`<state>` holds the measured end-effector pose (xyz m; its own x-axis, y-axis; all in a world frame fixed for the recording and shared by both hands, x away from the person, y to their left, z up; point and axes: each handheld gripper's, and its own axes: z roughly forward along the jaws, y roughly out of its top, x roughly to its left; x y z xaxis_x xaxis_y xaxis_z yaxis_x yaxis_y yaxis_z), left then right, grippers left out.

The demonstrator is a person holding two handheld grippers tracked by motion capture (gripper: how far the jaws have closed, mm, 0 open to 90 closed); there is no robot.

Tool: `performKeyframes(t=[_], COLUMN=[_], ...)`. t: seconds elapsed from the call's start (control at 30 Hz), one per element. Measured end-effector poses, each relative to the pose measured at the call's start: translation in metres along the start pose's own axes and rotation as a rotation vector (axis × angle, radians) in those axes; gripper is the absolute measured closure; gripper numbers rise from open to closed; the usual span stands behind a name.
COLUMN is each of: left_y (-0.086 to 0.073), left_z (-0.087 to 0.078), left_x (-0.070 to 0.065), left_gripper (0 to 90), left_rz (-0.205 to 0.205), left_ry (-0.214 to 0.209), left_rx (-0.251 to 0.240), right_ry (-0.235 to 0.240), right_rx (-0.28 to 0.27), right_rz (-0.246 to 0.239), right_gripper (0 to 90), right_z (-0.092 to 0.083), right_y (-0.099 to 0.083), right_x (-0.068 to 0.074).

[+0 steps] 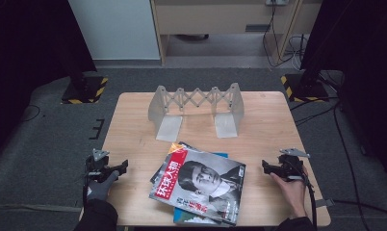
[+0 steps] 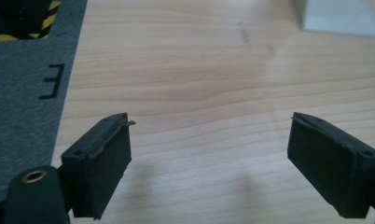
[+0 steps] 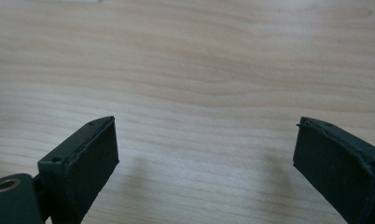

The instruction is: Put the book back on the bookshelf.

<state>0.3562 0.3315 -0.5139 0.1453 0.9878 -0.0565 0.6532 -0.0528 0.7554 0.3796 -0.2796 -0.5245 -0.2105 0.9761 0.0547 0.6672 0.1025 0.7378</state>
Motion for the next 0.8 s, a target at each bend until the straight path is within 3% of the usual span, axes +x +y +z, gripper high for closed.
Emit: performKeyframes(t=[0.13, 0.3, 0.67, 0.8], left_y=[0.000, -0.002, -0.019, -0.023], left_z=[-0.015, -0.029, -0.060, -0.066], left_x=[-0.009, -0.018, -0.046, -0.057], left_gripper=[13.8, 15.5, 17.5, 17.9], left_rz=[-0.005, -0.057, -0.026, -0.011], left_ry=[-0.047, -0.113, -0.231, -0.274], left_rx=[-0.016, -0.037, -0.049, -0.046], right_ry=[0.033, 0.104, 0.180, 0.199], right_rx=[-0.010, -0.042, -0.074, -0.085], right_rz=[-0.010, 0.004, -0.028, -0.062], right_gripper=[6.5, 6.6, 6.3, 6.6], right_z=[-0.007, -0.025, -0.048, -0.054], right_y=[0.002, 0.004, 0.005, 0.004], right_x=[0.007, 0.020, 0.044, 0.056])
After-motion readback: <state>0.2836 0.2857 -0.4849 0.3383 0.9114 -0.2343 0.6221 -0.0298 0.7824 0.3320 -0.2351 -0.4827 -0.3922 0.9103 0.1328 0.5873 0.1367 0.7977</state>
